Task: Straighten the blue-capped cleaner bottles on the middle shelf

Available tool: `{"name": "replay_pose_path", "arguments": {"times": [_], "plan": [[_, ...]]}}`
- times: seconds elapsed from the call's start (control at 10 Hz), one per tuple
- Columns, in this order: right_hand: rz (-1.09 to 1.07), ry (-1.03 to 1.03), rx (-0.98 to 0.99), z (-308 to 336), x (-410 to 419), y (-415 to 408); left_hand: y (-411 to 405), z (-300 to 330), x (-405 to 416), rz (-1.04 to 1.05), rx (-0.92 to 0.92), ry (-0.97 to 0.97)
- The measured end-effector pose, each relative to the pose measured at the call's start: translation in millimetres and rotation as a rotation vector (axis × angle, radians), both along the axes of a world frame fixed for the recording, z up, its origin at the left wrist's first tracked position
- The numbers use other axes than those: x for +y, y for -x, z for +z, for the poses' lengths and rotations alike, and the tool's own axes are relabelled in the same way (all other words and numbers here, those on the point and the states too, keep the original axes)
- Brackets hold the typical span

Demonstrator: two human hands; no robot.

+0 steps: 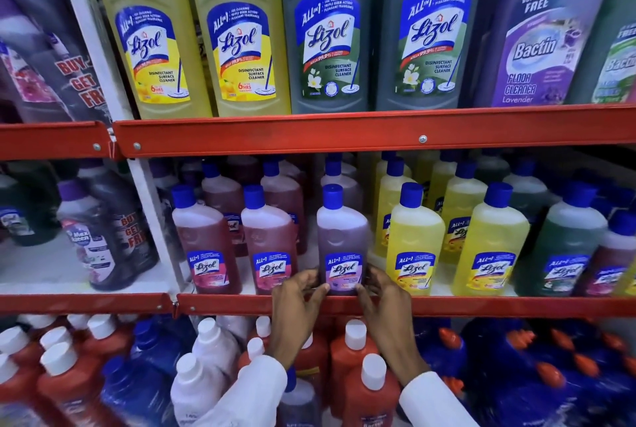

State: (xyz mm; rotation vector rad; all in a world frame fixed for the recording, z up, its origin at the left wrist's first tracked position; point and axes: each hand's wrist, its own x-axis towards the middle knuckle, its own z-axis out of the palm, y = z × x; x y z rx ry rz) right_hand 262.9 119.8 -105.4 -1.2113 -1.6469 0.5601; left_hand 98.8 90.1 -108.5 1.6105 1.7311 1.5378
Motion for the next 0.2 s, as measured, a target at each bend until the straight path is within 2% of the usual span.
{"name": "replay_pose_path", "arguments": {"times": [0.2], "plan": [[-0.013,0.009,0.020,-0.6,0.2,2.0,-1.9,0.9,2.3,-0.015,0.007,-0.025]]}}
